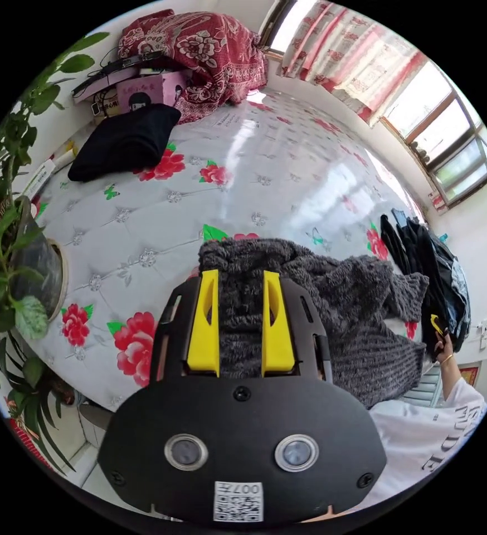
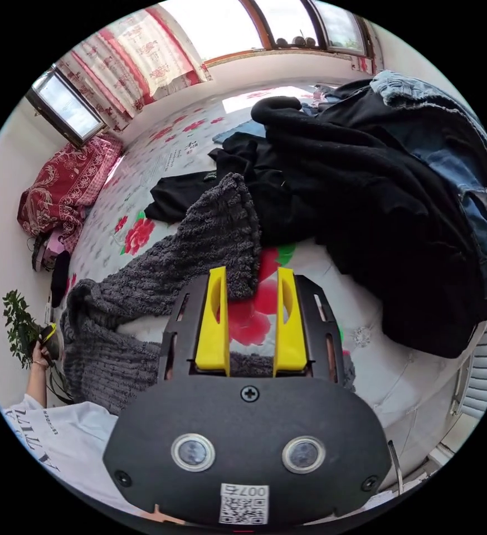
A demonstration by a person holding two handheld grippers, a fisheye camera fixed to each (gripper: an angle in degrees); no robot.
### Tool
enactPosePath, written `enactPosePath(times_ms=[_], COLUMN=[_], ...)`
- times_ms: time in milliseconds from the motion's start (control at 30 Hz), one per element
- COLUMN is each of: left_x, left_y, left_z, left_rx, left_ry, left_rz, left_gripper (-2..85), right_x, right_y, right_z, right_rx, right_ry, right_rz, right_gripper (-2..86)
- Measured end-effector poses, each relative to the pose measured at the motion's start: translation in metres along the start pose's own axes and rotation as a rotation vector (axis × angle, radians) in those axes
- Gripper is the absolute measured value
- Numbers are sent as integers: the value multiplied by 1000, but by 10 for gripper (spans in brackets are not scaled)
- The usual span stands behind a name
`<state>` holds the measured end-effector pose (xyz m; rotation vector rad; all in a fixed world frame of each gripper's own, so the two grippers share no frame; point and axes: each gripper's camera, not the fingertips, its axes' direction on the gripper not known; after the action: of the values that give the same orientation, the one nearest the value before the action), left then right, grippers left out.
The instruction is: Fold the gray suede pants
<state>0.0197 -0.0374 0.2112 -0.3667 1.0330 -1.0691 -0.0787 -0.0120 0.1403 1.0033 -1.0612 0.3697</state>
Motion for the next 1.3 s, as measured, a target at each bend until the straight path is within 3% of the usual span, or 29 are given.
enactPosePath(times_ms=[200, 267, 300, 367, 467, 567, 633, 700, 800, 1000, 1167, 1300], left_x=[11, 24, 35, 47, 41, 31, 26, 19, -4, -31, -33, -35], left_y=[-60, -64, -66, -72, -78, -56, -17, 13, 57, 92, 83, 67], left_z=[77, 93, 99, 98, 56, -35, -95, -120, -129, -87, -68, -68], left_rx=[-196, -209, -223, -229, -109, 165, 311, 350, 366, 262, 205, 210], left_ry=[-133, -261, -335, -349, -250, -120, -116, -108, -17, 51, 28, 60], left_rz=[-47, 16, 83, 151, 142, 130, 157, 166, 107, -21, -39, -55], left_gripper=[134, 113, 45, 4, -6, -8, -7, -7, -6, -6, -5, -5], right_x=[-27, -34, -42, -54, -71, -83, -92, -85, -50, -7, -31, -41], right_y=[-33, -36, -39, -48, -77, -85, -61, -34, 16, 108, 113, 62], right_z=[87, 106, 106, 95, 19, -99, -171, -197, -185, -56, -35, -14], right_rx=[-197, -272, -264, -241, -18, 274, 430, 476, 403, -18, 0, 51], right_ry=[103, 116, 156, 121, 33, -96, -31, 25, 53, 69, 119, 131], right_rz=[-18, -10, -40, -99, -143, -216, -307, -321, -219, -11, -99, -127], right_gripper=[80, 57, 43, 27, 15, 11, 11, 14, 25, 72, 92, 97])
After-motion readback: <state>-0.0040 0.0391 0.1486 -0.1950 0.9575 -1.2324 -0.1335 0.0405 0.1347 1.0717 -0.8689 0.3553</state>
